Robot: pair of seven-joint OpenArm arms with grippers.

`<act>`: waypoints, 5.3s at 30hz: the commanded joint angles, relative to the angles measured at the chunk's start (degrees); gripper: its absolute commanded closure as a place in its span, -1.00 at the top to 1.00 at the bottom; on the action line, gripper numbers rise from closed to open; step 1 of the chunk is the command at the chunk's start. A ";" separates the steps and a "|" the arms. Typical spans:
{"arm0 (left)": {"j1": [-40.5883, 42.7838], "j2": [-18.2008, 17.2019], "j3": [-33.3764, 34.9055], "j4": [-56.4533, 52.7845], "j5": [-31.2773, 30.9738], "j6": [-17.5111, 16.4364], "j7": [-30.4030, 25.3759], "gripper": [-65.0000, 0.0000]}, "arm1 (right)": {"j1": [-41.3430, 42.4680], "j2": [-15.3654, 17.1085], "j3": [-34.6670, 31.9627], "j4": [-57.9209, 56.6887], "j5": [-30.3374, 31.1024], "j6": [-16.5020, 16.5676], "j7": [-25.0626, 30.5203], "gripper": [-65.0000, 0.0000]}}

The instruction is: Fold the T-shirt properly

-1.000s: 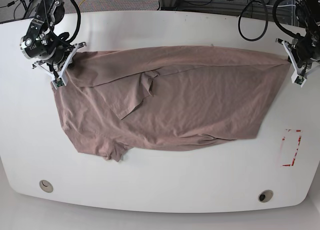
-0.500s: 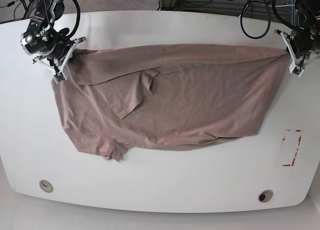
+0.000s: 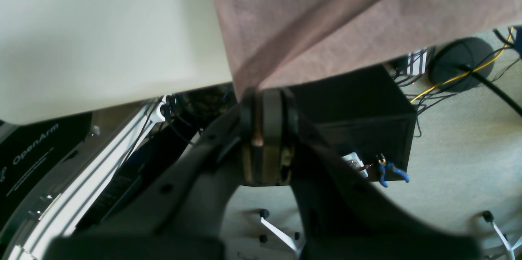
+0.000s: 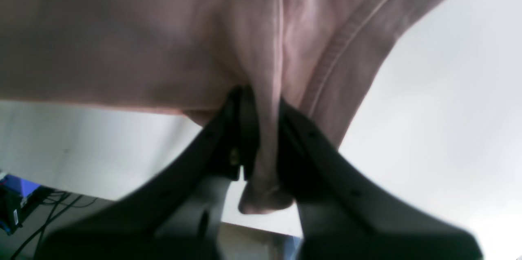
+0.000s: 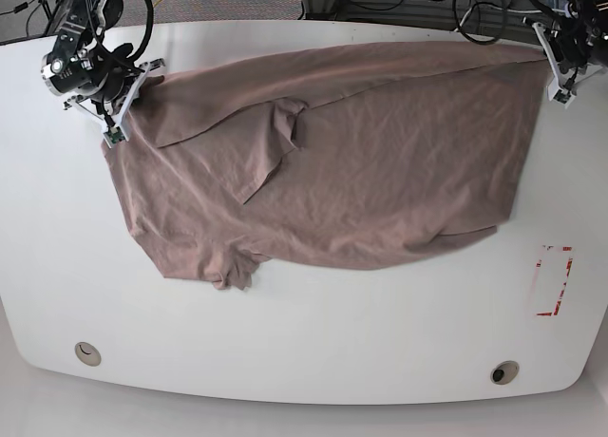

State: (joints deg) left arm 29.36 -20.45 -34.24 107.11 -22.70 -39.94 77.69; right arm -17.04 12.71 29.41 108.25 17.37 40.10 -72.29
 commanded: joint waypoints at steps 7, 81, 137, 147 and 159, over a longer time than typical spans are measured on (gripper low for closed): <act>-9.10 -2.98 -0.53 1.15 -0.11 -0.06 -0.11 -1.00 | 1.78 0.78 0.26 1.16 0.26 -0.10 0.69 -0.91; -12.97 -2.89 2.46 0.98 -0.20 -0.06 2.31 -0.99 | -0.15 0.35 0.44 1.25 0.61 -0.10 0.60 -0.91; -70.29 -0.43 9.32 -4.56 0.32 3.33 2.31 -1.00 | 43.28 11.51 -4.13 -2.62 0.35 -0.10 0.60 -0.90; -85.76 -0.43 9.40 -10.80 2.17 3.77 2.31 -1.00 | 56.73 17.40 -10.82 -7.02 0.35 -0.10 0.60 -0.90; -100.88 -0.87 12.48 -17.48 3.67 3.77 1.74 -1.00 | 71.76 21.36 -18.73 -11.41 0.35 -0.10 0.51 -0.90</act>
State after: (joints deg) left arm -68.01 -20.64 -21.96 90.32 -19.31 -36.07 81.19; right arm 51.03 32.56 10.98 96.44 18.26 40.14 -72.42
